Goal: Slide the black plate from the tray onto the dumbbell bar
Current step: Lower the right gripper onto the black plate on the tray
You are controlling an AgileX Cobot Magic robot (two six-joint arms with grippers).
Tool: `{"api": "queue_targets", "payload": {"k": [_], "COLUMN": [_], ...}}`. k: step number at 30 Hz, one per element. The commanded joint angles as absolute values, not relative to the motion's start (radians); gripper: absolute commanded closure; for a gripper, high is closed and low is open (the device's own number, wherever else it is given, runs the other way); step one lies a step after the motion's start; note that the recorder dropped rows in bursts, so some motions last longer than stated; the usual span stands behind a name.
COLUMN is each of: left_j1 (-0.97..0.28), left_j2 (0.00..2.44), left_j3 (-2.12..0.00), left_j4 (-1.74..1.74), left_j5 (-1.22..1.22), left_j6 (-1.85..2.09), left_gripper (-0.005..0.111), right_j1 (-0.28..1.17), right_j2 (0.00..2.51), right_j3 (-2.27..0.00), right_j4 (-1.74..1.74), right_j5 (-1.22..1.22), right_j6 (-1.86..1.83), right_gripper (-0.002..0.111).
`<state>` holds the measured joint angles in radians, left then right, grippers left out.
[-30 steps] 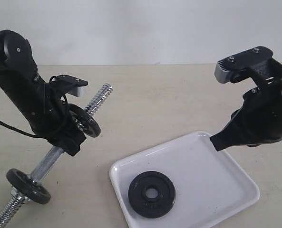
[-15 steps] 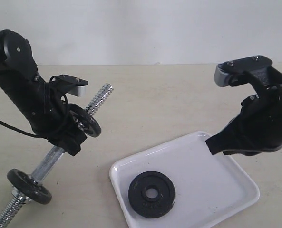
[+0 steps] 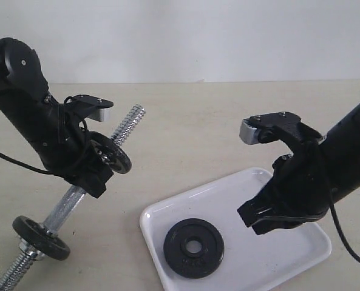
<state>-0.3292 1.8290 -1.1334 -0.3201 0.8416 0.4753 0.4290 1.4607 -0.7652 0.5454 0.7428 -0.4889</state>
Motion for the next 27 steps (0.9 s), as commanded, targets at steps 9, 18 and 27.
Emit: {"api": "queue_targets", "payload": {"k": [9,18,27], "left_j1": [-0.335,-0.335,-0.335], "left_j2": [1.770,1.770,1.770], "left_j3": [-1.157,-1.157,-1.157], "left_j4": [-0.384,-0.384,-0.382], "left_j5": [0.838,0.874,0.888], "left_j6": [0.470,0.470,0.476], "left_gripper": [0.102,0.102,0.102], "right_j1": [0.545,0.717,0.717], "right_j2": [1.481,1.647,1.717], "right_j3": [-0.769,-0.769,-0.769], "right_j4": [0.723,0.699,0.623], "right_j5": [0.562,0.404,0.347], "right_j6": [-0.507,-0.437,-0.393], "right_gripper": [0.034,0.043,0.039]}}
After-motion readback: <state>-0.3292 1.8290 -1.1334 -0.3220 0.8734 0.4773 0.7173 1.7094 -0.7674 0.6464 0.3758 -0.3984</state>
